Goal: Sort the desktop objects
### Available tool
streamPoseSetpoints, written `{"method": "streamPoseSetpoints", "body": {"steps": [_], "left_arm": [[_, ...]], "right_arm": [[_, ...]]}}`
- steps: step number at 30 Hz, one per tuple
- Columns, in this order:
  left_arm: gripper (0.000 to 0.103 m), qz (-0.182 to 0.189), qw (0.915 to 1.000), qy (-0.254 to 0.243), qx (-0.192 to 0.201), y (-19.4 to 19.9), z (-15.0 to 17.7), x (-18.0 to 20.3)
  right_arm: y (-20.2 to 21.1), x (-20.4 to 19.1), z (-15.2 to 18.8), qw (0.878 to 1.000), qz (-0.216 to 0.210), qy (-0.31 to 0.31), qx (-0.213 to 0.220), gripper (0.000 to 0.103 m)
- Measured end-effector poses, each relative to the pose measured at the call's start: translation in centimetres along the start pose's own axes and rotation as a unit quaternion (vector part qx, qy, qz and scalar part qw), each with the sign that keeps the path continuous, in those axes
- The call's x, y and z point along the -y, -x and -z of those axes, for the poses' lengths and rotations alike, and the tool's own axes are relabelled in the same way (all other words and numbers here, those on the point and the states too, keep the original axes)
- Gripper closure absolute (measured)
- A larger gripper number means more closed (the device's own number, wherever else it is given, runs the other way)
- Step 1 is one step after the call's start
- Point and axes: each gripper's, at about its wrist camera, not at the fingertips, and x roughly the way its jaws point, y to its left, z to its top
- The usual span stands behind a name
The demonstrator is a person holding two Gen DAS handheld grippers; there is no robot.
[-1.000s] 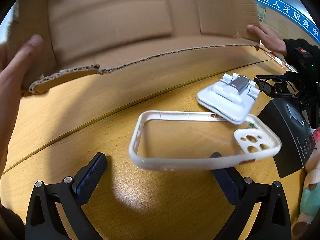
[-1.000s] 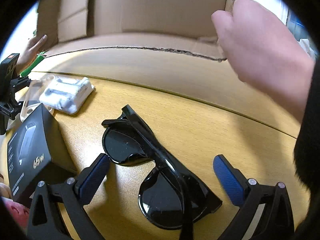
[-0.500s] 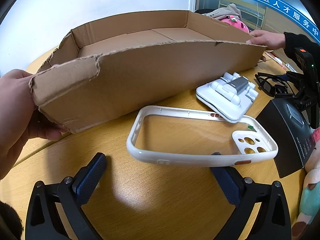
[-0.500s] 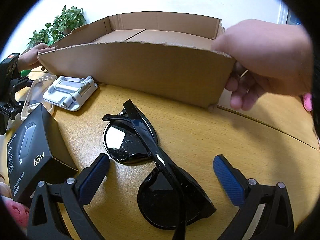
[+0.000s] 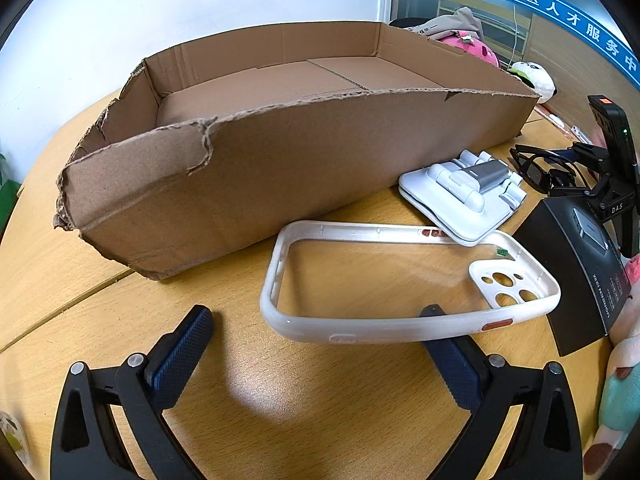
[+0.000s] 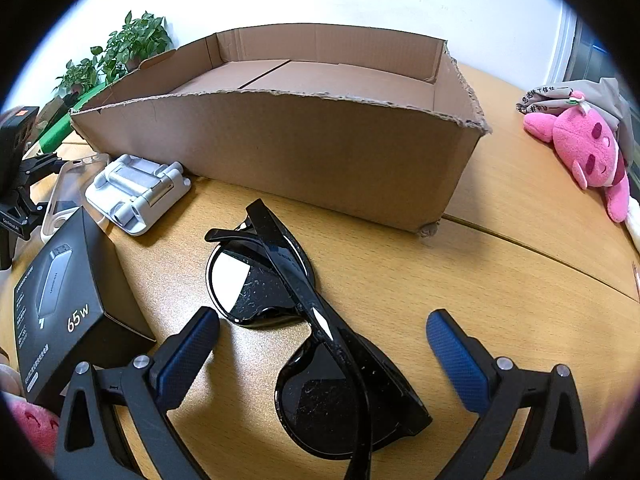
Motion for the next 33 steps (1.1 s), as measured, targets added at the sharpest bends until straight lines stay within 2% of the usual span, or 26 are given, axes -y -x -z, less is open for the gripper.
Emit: {"method": "streamPoseSetpoints", "body": {"steps": [7, 16, 20, 22, 25, 27, 31, 33], "left_arm": [[0.0, 0.0, 1.0, 0.0, 0.0, 0.0, 0.0, 0.0], [0.0, -0.002, 1.0, 0.002, 0.0, -0.2, 0.0, -0.2], [0.0, -0.002, 1.0, 0.0, -0.008, 0.1, 0.1, -0.4], [0.0, -0.023, 0.9995, 0.018, -0.008, 0.6, 0.5, -0.8], [0.0, -0.089, 0.9949, 0.037, 0.031, 3.3, 2.3, -1.1], [0.0, -0.112, 0.99, 0.058, 0.064, 6.1, 3.4, -1.1], [0.0, -0.105, 0.9822, 0.102, 0.118, 12.6, 5.1, 0.8], [0.0, -0.084, 0.9802, 0.122, 0.131, 15.1, 5.9, 2.2]], "right_arm": [[0.1, 0.0, 0.1, 1.0, 0.0, -0.001, 0.0, 0.0], [0.5, -0.2, 0.2, 0.999, 0.026, -0.037, -0.001, 0.0], [1.3, 0.4, 0.3, 0.998, 0.027, -0.042, -0.026, 0.0], [2.0, 0.5, 1.3, 0.998, 0.029, -0.043, -0.032, 0.001], [4.0, 1.1, 3.7, 0.996, 0.048, -0.062, -0.038, 0.001], [5.7, 0.7, 5.3, 0.996, 0.059, -0.051, -0.037, 0.001], [10.1, -1.0, 7.8, 0.996, 0.084, 0.0, 0.002, 0.001], [11.8, -1.8, 8.4, 0.998, 0.068, 0.01, 0.013, 0.001]]}}
